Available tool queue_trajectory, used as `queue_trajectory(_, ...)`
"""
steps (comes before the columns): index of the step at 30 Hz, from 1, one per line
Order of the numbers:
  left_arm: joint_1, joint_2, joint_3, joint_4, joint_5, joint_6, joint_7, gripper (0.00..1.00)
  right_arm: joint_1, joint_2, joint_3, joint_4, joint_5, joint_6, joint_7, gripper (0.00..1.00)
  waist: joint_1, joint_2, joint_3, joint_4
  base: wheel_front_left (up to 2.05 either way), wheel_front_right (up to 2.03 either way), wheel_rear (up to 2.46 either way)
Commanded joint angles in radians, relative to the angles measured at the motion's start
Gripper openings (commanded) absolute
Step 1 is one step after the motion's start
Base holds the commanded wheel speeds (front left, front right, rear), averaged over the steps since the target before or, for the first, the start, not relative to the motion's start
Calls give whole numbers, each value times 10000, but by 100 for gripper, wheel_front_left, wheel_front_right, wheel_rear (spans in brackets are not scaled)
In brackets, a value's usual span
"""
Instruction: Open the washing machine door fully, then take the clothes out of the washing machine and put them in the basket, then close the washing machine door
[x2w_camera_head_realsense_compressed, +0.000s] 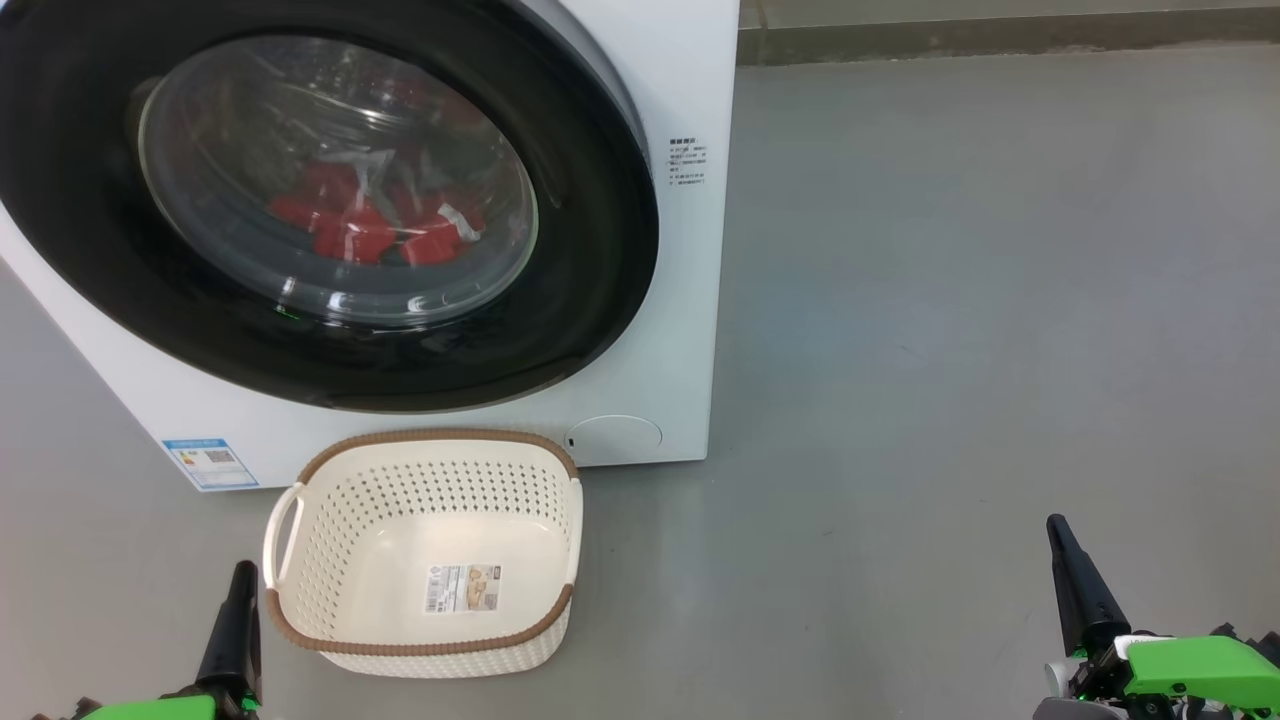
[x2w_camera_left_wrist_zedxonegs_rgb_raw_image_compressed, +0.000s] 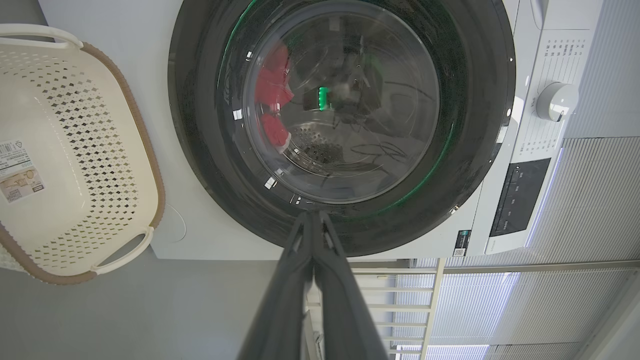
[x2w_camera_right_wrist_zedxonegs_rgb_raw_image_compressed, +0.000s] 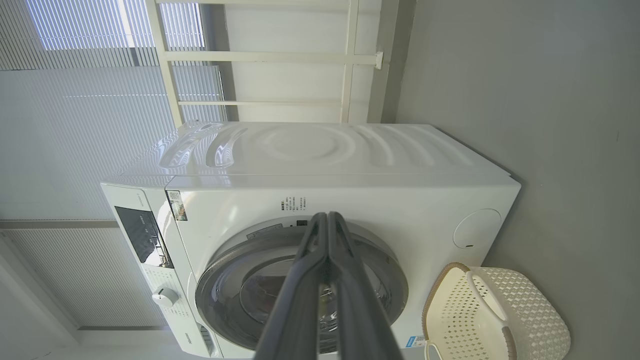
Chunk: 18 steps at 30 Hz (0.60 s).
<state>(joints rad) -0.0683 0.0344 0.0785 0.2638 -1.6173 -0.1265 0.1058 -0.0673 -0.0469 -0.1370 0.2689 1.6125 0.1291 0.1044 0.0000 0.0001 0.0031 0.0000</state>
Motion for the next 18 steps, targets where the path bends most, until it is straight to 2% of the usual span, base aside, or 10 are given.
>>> queue_trajectory(1, -396, 169, 348, -187, 84, -42, 71, 0, -406, -45, 237, -242, -35, 16, 84, 0, 0, -1, 0, 0, 0, 0, 0)
queue_trajectory(18, -397, 166, 352, -187, 87, -42, 74, 0, -406, -42, 233, -242, -39, 16, 87, 0, 0, -1, 0, 0, 0, 0, 0)
